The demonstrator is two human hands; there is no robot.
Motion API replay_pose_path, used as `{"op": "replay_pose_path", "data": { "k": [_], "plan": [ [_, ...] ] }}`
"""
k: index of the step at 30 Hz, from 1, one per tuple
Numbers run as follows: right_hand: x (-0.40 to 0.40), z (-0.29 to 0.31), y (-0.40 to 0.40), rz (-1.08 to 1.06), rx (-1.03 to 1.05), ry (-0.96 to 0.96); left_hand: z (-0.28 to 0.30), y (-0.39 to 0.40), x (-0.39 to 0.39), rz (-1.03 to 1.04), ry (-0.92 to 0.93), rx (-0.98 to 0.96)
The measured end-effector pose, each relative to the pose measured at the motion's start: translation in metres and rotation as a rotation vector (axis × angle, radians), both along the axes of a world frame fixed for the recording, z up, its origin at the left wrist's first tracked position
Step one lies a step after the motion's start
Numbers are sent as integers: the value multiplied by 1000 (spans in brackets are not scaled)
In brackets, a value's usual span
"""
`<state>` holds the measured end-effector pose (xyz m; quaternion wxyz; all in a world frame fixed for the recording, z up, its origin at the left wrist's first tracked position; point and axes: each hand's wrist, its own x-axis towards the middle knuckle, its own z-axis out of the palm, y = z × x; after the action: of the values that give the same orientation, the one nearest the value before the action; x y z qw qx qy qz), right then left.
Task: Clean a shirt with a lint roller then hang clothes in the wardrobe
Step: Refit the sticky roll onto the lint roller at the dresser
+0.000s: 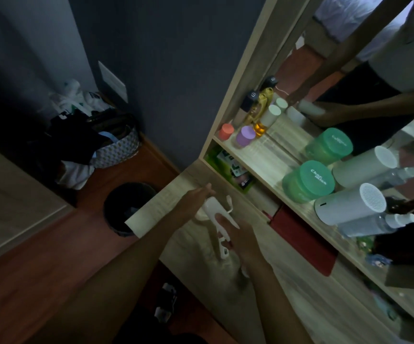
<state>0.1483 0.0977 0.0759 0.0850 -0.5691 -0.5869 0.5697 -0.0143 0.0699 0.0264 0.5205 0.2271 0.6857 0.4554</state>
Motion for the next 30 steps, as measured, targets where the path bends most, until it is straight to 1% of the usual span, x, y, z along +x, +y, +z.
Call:
{"op": "replay_pose_path", "data": {
  "k": [2,4,7,9,13,14,16,19,21,24,27,29,30],
  "plan": [
    [-9,-7,0,10,39,-26,7,-13,-5,11,-113,28],
    [-17,-12,0,35,24,-41,7,-24,-10,20,-172,-4],
    [-26,-15,-2,51,-65,-34,0,-33,-19,62,-127,-115],
    [-28,-17,-6,53,-111,-38,-8,-38,-24,123,-146,-192],
    [-21,-19,-9,-24,-137,8,-19,-55,-27,222,-217,-163],
    [-18,-21,-9,-32,-139,14,-19,-57,-27,242,-227,-182],
    [-13,-24,-8,-40,-145,6,-19,-59,-23,236,-168,-233],
    [-9,-27,-7,-45,-171,4,-34,-63,-18,99,110,-219],
    [-6,-27,-9,-43,-184,3,-41,-66,-18,83,183,-207],
    [-3,-29,-13,-10,-162,9,-53,-68,-18,12,391,-173],
    [-3,-30,-18,13,-138,42,-44,-65,-13,101,447,-92],
    [-5,-31,-19,38,-127,48,-27,-62,-10,145,428,-49],
    [-6,-32,-20,41,-127,52,-23,-61,-9,133,428,-40]
  ]
}}
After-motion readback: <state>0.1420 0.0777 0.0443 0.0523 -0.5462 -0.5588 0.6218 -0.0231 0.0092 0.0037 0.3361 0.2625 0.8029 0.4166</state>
